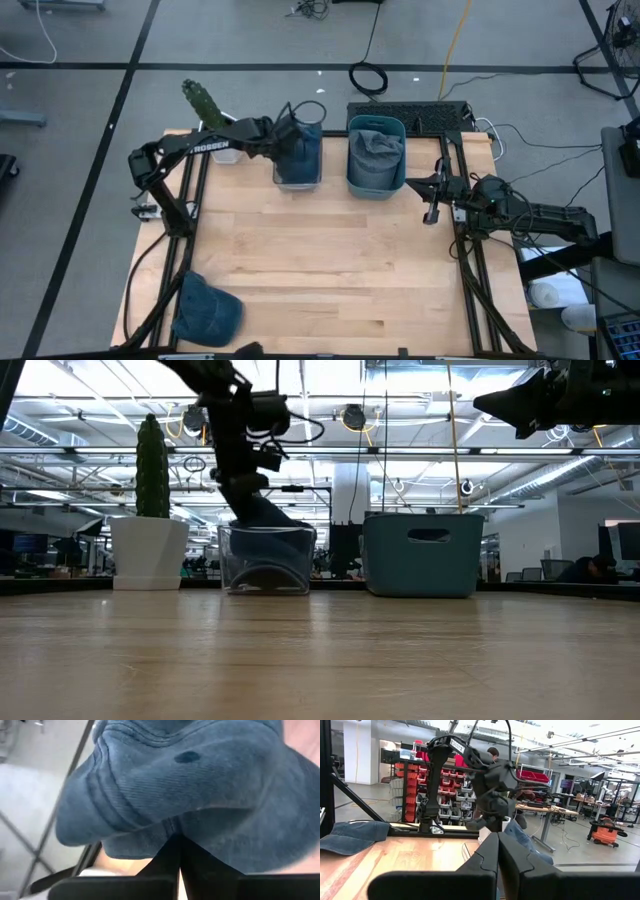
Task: Pick & Place hat
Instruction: Put the top blue cap into the transparent bin
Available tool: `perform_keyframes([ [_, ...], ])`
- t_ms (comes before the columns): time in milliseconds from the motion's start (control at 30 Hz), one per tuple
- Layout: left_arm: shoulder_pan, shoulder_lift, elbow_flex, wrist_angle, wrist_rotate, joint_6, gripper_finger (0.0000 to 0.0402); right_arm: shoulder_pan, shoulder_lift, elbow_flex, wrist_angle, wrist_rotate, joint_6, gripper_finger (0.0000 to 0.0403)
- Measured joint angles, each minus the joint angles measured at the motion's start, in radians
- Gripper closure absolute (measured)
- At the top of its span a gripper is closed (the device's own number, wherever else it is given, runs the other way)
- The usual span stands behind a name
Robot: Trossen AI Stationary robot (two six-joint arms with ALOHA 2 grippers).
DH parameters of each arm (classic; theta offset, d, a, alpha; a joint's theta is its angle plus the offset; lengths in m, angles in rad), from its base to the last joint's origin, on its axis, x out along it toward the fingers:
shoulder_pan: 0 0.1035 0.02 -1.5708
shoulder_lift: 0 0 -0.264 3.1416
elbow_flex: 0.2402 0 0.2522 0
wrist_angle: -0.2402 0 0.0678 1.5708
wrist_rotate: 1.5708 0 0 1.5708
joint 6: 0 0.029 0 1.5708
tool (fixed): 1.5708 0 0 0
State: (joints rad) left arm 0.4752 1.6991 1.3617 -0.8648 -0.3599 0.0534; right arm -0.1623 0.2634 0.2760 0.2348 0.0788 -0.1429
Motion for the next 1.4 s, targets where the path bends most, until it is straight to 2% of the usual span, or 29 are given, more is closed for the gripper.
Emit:
perform_keyframes([
  [233, 0.070, -0.001, -0.142, 0.241, 0.137, 0.015, 0.0395, 0.000, 0.000, 0.001, 0.000, 0.000, -0.004, 0.0403],
  [433, 0.099, -0.005, -0.243, 0.355, 0.206, -0.012, 0.0392, 0.000, 0.000, 0.001, 0.000, 0.000, -0.004, 0.0403],
  [533, 0.100, -0.004, -0.276, 0.368, 0.203, -0.040, 0.0398, 0.000, 0.000, 0.001, 0.000, 0.000, -0.004, 0.0403],
  [767, 0.084, -0.016, -0.273, 0.329, 0.169, -0.077, 0.0380, 0.000, 0.000, 0.001, 0.000, 0.002, -0.004, 0.0403],
  [933, 0.057, -0.074, -0.273, 0.336, 0.129, -0.064, 0.0397, 0.000, 0.000, 0.001, 0.000, 0.003, -0.004, 0.0403],
  [1267, 0.000, -0.246, -0.273, 0.347, 0.042, -0.085, 0.0377, 0.000, 0.000, 0.001, 0.000, 0.003, -0.004, 0.0403],
  [1400, -0.030, -0.296, -0.273, 0.348, 0.046, -0.098, 0.0376, 0.000, 0.000, 0.001, 0.000, 0.003, -0.004, 0.0403],
])
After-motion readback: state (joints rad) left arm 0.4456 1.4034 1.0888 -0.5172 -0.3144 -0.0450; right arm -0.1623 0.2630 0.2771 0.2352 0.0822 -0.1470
